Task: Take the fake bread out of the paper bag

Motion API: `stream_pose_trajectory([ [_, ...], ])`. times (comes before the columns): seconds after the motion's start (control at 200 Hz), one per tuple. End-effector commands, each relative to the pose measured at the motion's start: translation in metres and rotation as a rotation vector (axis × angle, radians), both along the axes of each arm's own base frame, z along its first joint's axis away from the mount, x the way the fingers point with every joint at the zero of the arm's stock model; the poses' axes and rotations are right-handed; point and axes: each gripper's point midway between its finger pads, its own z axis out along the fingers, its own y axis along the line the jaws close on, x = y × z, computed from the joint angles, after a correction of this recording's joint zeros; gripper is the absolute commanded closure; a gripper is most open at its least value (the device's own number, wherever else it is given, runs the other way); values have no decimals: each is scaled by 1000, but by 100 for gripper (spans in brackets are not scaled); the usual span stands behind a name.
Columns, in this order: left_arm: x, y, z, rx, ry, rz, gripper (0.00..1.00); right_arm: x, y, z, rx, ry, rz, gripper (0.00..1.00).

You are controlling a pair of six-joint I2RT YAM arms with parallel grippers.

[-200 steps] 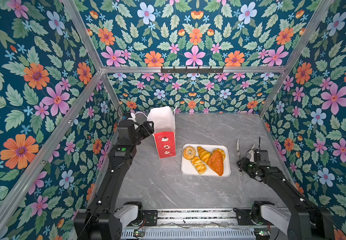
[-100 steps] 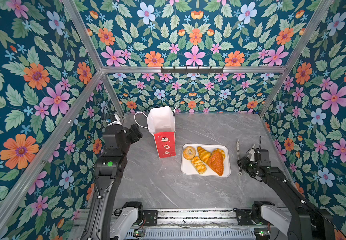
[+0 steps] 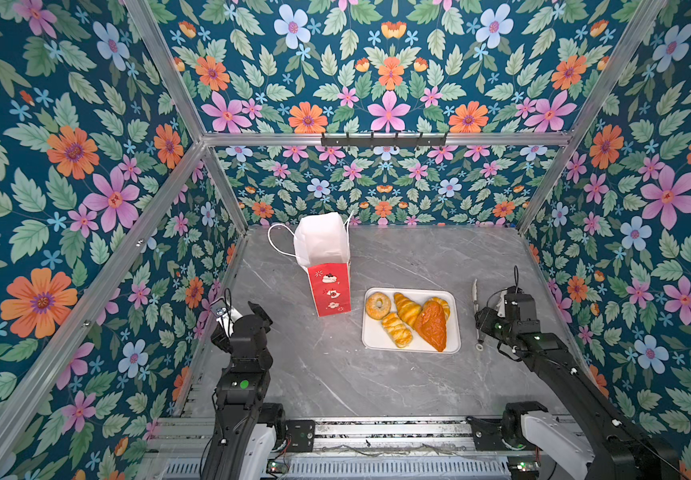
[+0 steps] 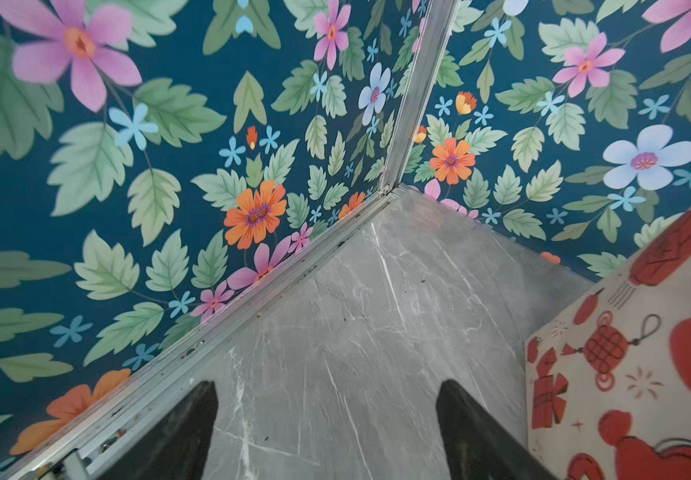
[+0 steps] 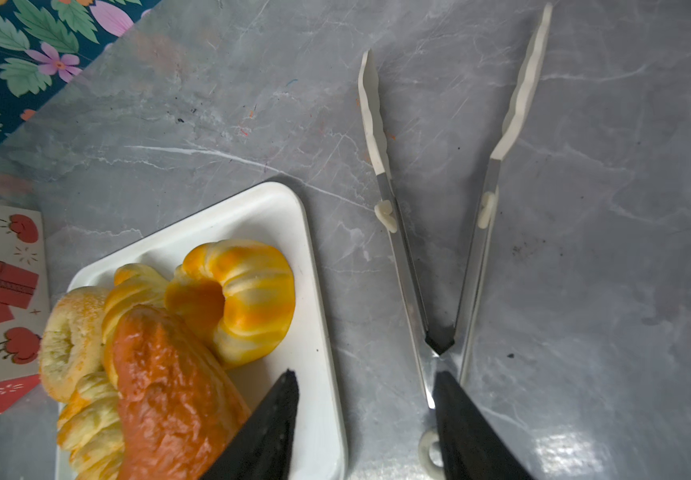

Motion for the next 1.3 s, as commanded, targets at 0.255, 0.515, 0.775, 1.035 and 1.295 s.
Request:
stream_pose_trajectory([
  [0.255, 66, -24, -38, 142, -146, -166, 9, 16, -23, 9, -135, -72, -82, 46],
  [0.515, 109, -42, -55, 199, -95, -289, 5, 23, -43, 37, -250, -259, -140, 46],
  [0.775, 130, -55, -79, 220, -43, -386, 3, 34, -58, 50, -414, -471, -154, 44],
  [1.035, 130, -53, -80, 218, -38, -374, 0, 54, -65, 25, -503, -457, -164, 43],
  [1.295, 130, -52, -80, 218, -39, -371, 0, 84, -68, 10, -540, -416, -163, 39],
])
